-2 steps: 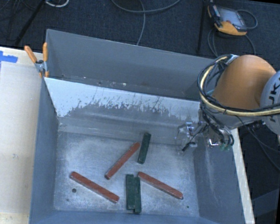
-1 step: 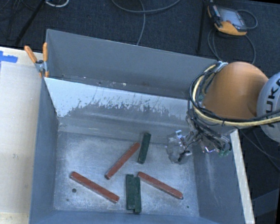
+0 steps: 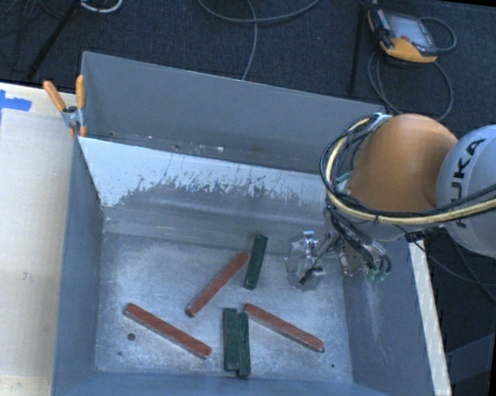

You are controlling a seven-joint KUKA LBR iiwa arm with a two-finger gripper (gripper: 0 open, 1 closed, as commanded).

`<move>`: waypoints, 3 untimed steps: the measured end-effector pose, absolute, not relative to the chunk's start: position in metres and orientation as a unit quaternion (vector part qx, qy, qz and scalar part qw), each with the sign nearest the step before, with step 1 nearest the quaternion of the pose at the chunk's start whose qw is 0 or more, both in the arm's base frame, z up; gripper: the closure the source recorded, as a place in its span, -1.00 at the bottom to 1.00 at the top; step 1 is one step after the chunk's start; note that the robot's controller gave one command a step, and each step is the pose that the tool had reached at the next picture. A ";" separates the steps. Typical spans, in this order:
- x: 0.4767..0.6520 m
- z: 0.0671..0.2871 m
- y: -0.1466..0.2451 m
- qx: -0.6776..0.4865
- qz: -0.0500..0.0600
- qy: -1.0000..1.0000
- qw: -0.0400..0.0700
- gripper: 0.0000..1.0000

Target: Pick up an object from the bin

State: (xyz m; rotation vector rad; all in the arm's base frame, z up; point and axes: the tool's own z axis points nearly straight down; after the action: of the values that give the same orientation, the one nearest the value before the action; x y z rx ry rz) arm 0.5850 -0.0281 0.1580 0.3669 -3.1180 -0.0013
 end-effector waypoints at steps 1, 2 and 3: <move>0.584 0.172 -0.013 0.125 0.000 -0.992 -0.001 1.00; 0.584 0.171 -0.013 0.125 0.000 -0.992 -0.001 -1.00; 0.547 0.075 -0.019 0.131 -0.001 -0.991 0.004 -1.00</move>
Offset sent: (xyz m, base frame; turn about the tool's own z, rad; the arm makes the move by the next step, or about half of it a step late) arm -0.0021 0.0142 0.0131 -0.0138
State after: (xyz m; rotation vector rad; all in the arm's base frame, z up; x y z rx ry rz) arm 0.5472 -0.0193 0.0746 0.4104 -3.1056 -0.0034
